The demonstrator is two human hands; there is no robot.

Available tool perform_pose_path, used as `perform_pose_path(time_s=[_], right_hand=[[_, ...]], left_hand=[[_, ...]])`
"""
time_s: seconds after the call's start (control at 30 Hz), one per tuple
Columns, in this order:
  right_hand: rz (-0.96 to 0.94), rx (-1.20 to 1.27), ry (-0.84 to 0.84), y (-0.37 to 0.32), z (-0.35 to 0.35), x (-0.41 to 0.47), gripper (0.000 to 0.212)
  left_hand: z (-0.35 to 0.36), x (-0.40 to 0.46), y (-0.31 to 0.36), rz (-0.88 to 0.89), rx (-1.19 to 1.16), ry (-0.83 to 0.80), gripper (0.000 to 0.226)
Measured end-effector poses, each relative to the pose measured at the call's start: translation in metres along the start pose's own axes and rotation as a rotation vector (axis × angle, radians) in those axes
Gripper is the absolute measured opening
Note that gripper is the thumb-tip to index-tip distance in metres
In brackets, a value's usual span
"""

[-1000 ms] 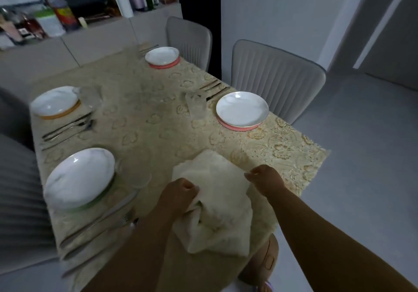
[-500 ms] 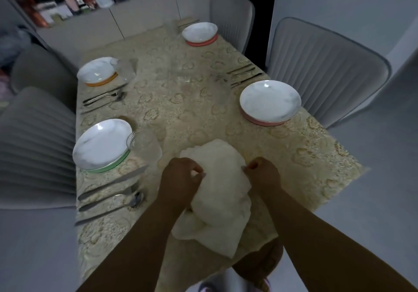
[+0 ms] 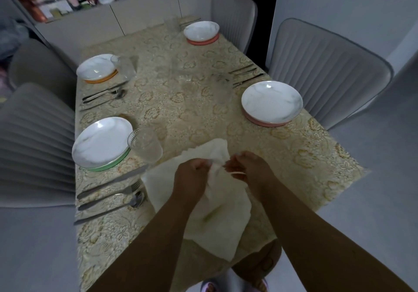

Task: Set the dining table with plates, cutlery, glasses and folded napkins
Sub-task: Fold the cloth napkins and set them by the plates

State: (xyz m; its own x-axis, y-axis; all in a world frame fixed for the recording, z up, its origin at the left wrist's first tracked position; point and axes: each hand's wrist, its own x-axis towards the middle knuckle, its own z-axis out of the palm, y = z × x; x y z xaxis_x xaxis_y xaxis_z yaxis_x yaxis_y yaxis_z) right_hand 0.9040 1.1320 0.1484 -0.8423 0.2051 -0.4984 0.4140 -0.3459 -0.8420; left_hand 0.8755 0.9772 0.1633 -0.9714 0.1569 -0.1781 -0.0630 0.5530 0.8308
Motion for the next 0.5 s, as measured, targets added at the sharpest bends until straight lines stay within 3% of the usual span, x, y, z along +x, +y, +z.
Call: perform_pose_path(time_s=[0.1, 0.2, 0.27, 0.37, 0.43, 0.5], right_hand=[[0.024, -0.042, 0.009, -0.001, 0.007, -0.001, 0.026], [0.095, -0.093, -0.052, 0.002, 0.027, -0.002, 0.060], [0.058, -0.178, -0.007, 0.004, 0.037, -0.001, 0.066], [0.039, -0.080, 0.271, 0.005, 0.029, 0.013, 0.030], [0.049, -0.051, 0.472, 0.009, 0.012, 0.022, 0.023], [-0.025, -0.449, 0.707, 0.016, 0.003, 0.027, 0.035]], left_hand=[[-0.012, 0.001, 0.002, -0.199, -0.346, -0.058, 0.027], [-0.016, 0.003, -0.001, -0.279, -0.428, -0.114, 0.019], [-0.018, 0.006, -0.005, -0.337, -0.546, -0.123, 0.013], [-0.028, 0.015, -0.011, -0.407, -0.692, -0.025, 0.016], [-0.040, 0.025, -0.015, -0.458, -0.838, 0.072, 0.026], [-0.055, 0.033, -0.016, -0.503, -0.977, 0.080, 0.030]])
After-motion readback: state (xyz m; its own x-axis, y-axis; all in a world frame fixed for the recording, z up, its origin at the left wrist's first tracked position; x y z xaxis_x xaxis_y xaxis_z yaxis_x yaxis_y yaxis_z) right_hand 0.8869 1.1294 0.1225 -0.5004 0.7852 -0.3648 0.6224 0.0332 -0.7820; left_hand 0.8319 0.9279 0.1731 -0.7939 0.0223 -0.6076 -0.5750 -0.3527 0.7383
